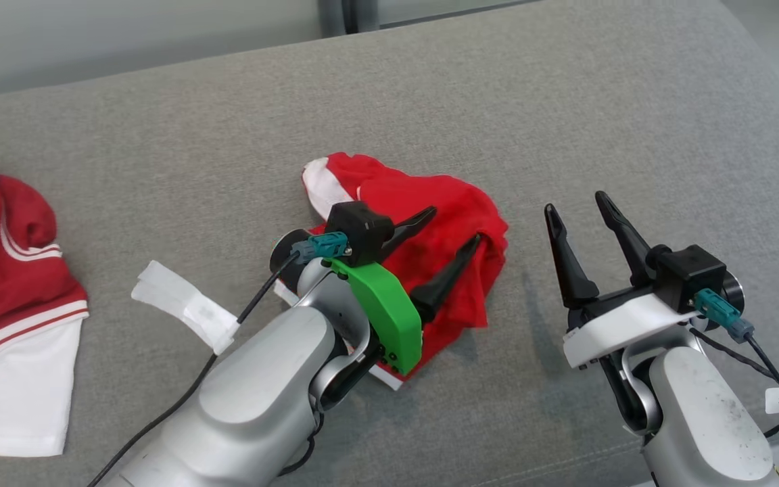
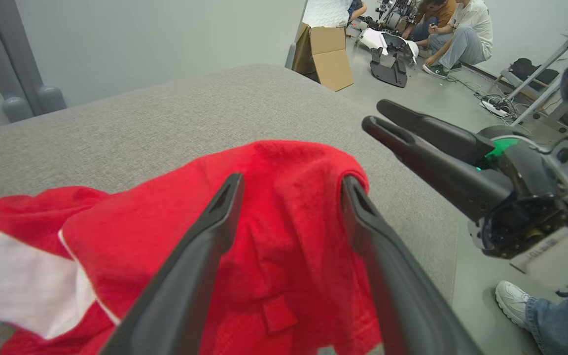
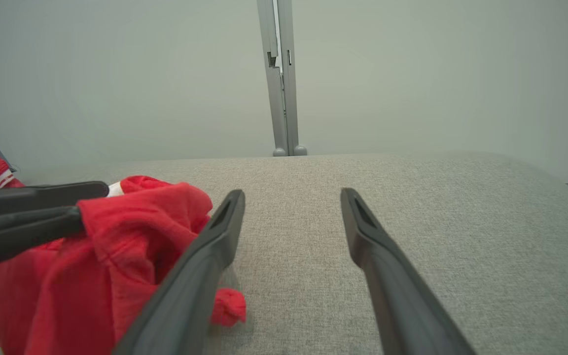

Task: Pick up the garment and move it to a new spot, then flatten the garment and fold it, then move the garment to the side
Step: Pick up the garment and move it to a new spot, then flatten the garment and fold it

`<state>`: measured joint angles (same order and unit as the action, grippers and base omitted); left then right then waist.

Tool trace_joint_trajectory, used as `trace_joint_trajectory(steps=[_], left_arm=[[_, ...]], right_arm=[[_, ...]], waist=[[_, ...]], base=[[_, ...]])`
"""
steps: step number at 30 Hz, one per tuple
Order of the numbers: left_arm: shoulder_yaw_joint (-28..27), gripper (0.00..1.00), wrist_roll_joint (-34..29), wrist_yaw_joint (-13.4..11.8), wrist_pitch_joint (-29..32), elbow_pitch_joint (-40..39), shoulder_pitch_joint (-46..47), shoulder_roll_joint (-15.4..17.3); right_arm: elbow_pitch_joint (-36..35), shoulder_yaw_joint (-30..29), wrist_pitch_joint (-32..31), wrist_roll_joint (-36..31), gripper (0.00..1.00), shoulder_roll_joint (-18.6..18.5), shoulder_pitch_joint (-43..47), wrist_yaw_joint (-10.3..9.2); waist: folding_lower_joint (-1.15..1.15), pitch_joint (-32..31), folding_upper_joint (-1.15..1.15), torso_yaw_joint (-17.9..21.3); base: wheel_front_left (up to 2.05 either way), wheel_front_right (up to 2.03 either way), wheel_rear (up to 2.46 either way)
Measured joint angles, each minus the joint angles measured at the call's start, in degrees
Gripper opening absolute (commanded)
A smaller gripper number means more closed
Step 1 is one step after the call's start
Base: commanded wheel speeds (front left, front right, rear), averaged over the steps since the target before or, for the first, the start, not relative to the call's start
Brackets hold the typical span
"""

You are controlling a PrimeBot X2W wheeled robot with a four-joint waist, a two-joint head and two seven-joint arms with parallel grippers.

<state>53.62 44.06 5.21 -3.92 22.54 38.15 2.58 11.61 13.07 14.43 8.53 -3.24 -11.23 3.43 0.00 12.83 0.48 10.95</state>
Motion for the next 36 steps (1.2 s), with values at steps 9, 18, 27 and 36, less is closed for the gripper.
trace_joint_trajectory(steps=[9,18,27,36], left_arm=[[0.37,1.00,-3.96,-3.60,-0.02,4.48,-0.08,-0.02],[-1.10,1.00,-1.33,-4.83,-4.71,4.53,-3.22,-0.09],[-1.94,1.00,-0.27,-6.33,-7.60,2.82,-5.63,-0.09],[-3.82,1.00,1.02,-8.00,-8.83,0.89,-10.38,-0.07]], right_arm=[[0.81,0.15,0.00,-0.35,1.00,-0.03,0.97,0.05],[3.75,4.00,0.00,-1.69,1.00,-0.44,5.24,1.43],[9.20,9.24,-0.01,-3.19,1.00,-0.75,5.99,2.61],[16.85,9.15,-0.42,-5.03,1.00,-2.35,3.80,3.07]], waist=[[0.00,-3.79,0.00,-3.46],[0.00,-5.78,0.00,-5.62],[0.00,-6.12,0.00,-9.85],[0.00,-6.04,0.00,-18.48]], base=[[0.00,0.00,0.00],[0.00,0.00,0.00],[0.00,0.00,0.00],[0.00,0.00,0.00]])
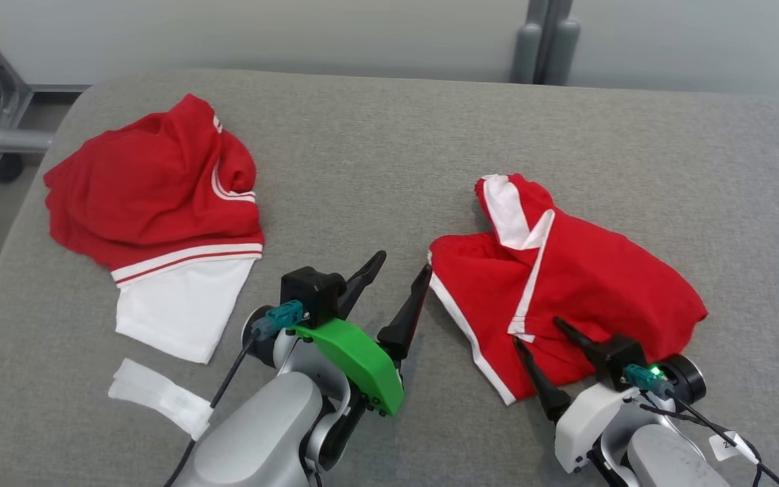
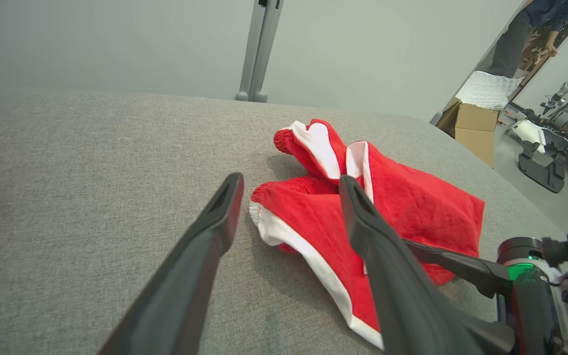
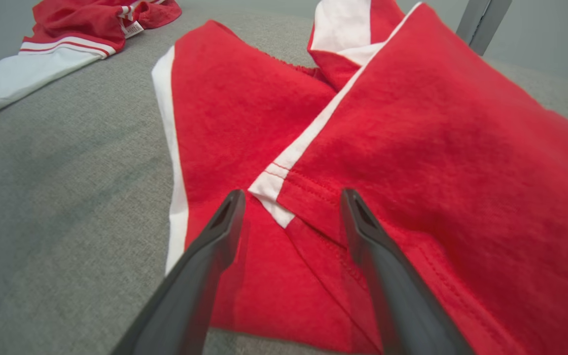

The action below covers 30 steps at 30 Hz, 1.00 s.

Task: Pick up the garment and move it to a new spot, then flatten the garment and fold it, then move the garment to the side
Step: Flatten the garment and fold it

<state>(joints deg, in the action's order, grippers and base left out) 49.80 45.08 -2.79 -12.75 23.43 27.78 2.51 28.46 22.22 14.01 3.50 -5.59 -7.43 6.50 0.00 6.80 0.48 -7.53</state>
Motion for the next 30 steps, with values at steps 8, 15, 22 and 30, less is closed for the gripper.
trace_joint_trajectory(steps=[8,15,22,30], left_arm=[[-0.94,1.00,0.64,-0.26,-0.51,-1.88,-0.89,0.01],[-2.57,1.00,0.60,-0.78,-1.00,-2.89,-1.06,0.64],[-3.53,1.00,0.45,-0.85,-1.18,-3.70,-2.16,1.24],[-4.11,1.00,0.27,-0.86,-1.44,-4.60,-2.61,1.88]], right_arm=[[3.64,-0.68,0.00,-1.15,1.00,-1.72,-1.37,-0.64],[5.71,-0.85,0.01,-1.75,0.92,-1.70,-4.69,-2.16],[7.16,-1.93,0.09,-1.96,0.45,-1.45,-5.34,-3.65],[7.19,-3.41,0.15,-0.19,0.67,-0.46,-5.34,-4.16]], waist=[[0.00,0.57,0.00,-5.73],[0.00,2.30,0.00,-7.95],[0.00,2.67,0.00,-6.90],[0.00,2.39,0.00,-3.96]], base=[[0.00,0.00,0.00],[0.00,0.00,0.00],[0.00,0.00,0.00],[0.00,0.00,0.00]])
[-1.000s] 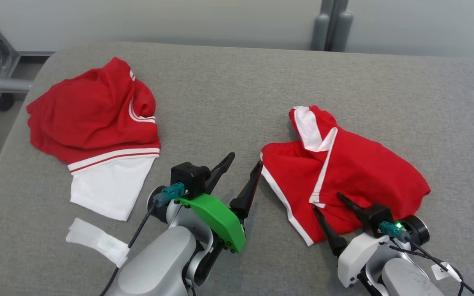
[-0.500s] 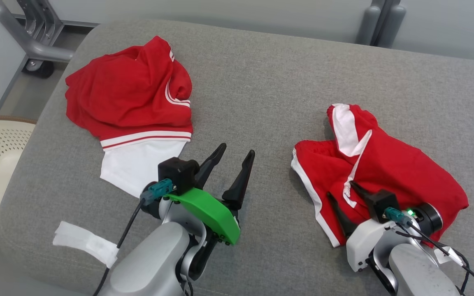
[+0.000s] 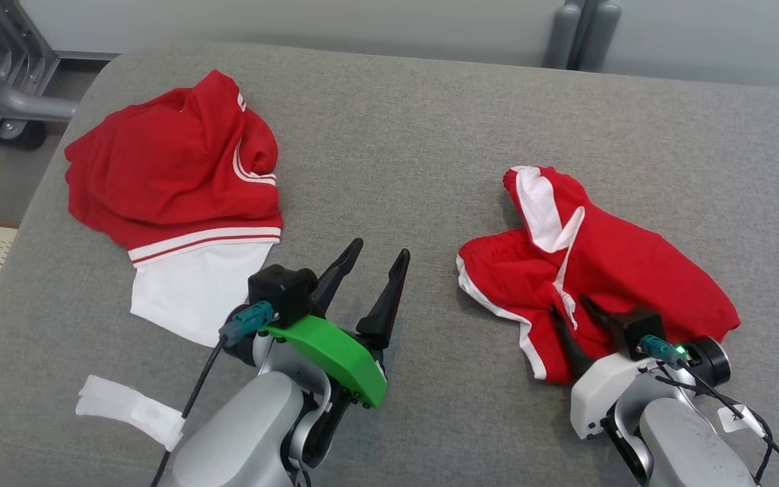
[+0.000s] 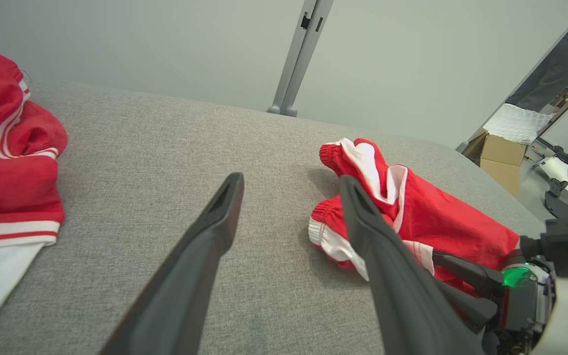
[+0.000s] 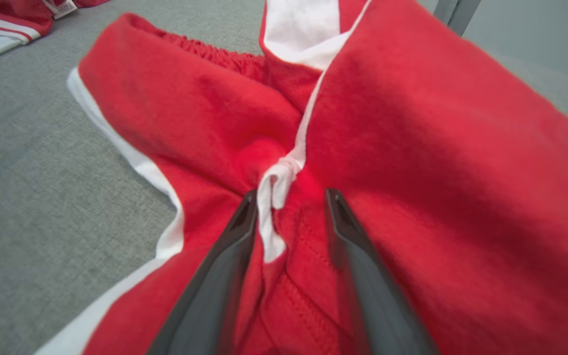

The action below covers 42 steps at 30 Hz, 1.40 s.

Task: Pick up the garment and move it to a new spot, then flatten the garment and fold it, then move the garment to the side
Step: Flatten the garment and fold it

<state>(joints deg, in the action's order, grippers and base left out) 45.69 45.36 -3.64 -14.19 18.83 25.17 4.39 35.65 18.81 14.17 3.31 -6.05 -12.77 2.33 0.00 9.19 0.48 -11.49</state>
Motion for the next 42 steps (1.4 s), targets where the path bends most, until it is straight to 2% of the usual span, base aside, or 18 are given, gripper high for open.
trace_joint_trajectory(steps=[4,8,10,11,14,20,29,33,38,42], left_arm=[[-0.07,1.00,-0.20,-0.14,0.00,-0.41,-0.55,0.03],[0.27,1.00,-0.24,-0.14,-0.01,-0.80,-0.55,-0.01],[0.29,1.00,-0.24,-0.14,0.00,-0.81,-0.55,0.01],[0.29,1.00,-0.25,-0.14,-0.01,-0.81,-0.55,0.02],[0.25,1.00,-0.25,-0.14,-0.01,-0.82,-0.55,0.05],[-0.90,1.00,-0.25,-0.15,-0.04,-0.88,-0.79,0.35],[-1.31,1.00,-0.23,-0.15,-0.04,-1.25,-0.84,0.19],[-1.26,1.00,-0.23,-0.15,-0.05,-1.47,-0.84,0.01],[-1.93,1.00,-0.20,-0.32,-0.05,-1.77,-0.91,0.04],[-3.37,1.00,-0.14,-0.69,-0.05,-2.23,-1.78,0.31]], right_arm=[[0.02,-0.97,0.08,0.83,0.60,0.37,0.01,-0.52],[0.11,-2.02,0.15,1.48,0.29,0.15,0.03,-0.91],[0.02,-2.36,0.16,2.54,0.04,0.32,0.03,-0.89],[-0.09,-2.69,0.16,3.13,0.00,0.45,0.03,-0.88],[-1.70,-3.72,0.16,3.45,0.00,0.41,0.05,-0.93],[-9.87,-3.36,0.16,1.77,0.00,-1.24,-2.08,-1.09],[-16.02,2.27,0.25,-6.17,0.00,-6.42,-14.24,2.12],[-18.13,3.09,0.35,-7.90,0.00,-8.65,-18.05,2.53],[-18.07,2.27,0.42,-4.60,0.00,-7.43,-16.80,3.22],[-18.95,2.52,0.42,0.85,0.00,-3.99,-13.79,4.21]], waist=[[0.00,-0.20,0.00,1.35],[0.00,-0.35,0.00,2.03],[0.00,-0.34,0.00,2.08],[0.00,-0.34,0.00,2.10],[0.00,-0.39,0.00,2.16],[0.00,-0.60,0.00,2.81],[0.00,-1.05,0.00,2.85],[0.00,-1.20,0.00,1.74],[0.00,-1.23,0.00,0.35],[0.00,-1.38,0.00,-0.13]], base=[[0.00,0.00,0.00],[0.00,0.00,0.00],[0.00,0.00,0.00],[0.00,0.00,0.00],[0.00,0.00,0.00],[0.00,0.00,0.00],[0.00,0.00,0.00],[0.00,0.00,0.00],[0.00,0.00,0.00],[0.00,0.00,0.00]])
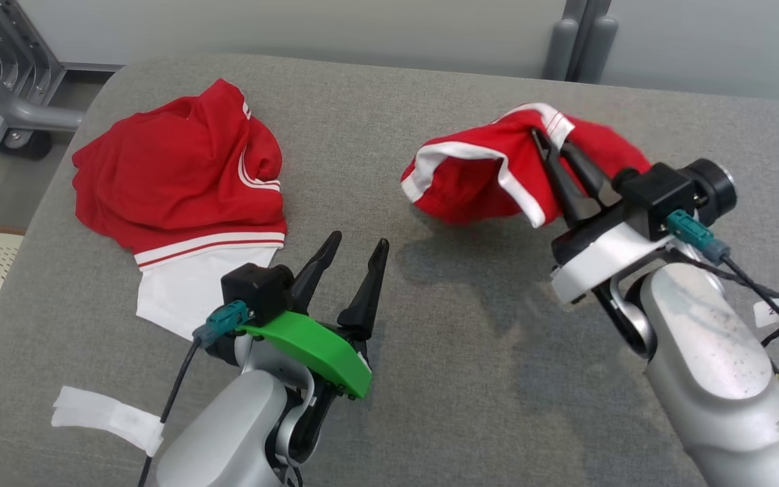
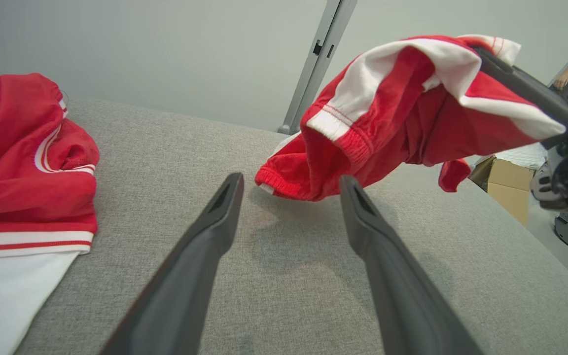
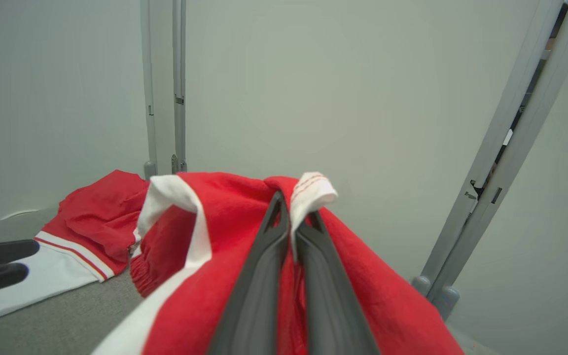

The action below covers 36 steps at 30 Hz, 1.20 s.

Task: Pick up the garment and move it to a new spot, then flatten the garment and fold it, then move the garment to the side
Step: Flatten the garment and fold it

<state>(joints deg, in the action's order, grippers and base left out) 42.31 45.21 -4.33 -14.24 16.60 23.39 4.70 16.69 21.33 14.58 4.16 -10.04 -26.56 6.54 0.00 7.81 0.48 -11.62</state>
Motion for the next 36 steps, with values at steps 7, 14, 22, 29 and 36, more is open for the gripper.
trace_joint_trajectory(steps=[7,14,22,29,36], left_arm=[[-2.38,1.00,0.00,-0.48,0.00,-0.45,-0.23,0.46],[-2.23,1.00,0.00,-0.65,-0.01,-1.49,-1.01,0.34],[0.32,1.00,-0.10,-0.65,0.07,-2.23,-1.43,0.11],[0.35,1.00,-0.31,-0.65,0.07,-2.26,-1.62,0.24],[0.32,1.00,-0.24,-0.59,0.15,-2.36,-1.75,0.37]], right_arm=[[-1.34,1.89,0.00,8.26,0.00,3.63,4.73,0.58],[9.21,-5.24,-6.93,22.80,0.00,3.68,11.21,0.55],[15.55,-10.11,-9.81,23.02,0.66,-1.47,8.14,0.52],[16.57,-6.81,-10.24,19.02,1.00,-4.28,3.96,0.52],[15.84,-8.50,-5.98,18.48,1.00,-6.19,3.91,0.54]], waist=[[0.00,-1.32,0.00,0.76],[0.00,-2.12,0.00,1.16],[0.00,-0.66,0.00,-0.13],[0.00,0.62,0.00,0.02],[0.00,0.89,0.00,2.82]], base=[[0.00,0.00,0.00],[0.00,0.00,0.00],[0.00,0.00,0.00],[0.00,0.00,0.00],[0.00,0.00,0.00]])
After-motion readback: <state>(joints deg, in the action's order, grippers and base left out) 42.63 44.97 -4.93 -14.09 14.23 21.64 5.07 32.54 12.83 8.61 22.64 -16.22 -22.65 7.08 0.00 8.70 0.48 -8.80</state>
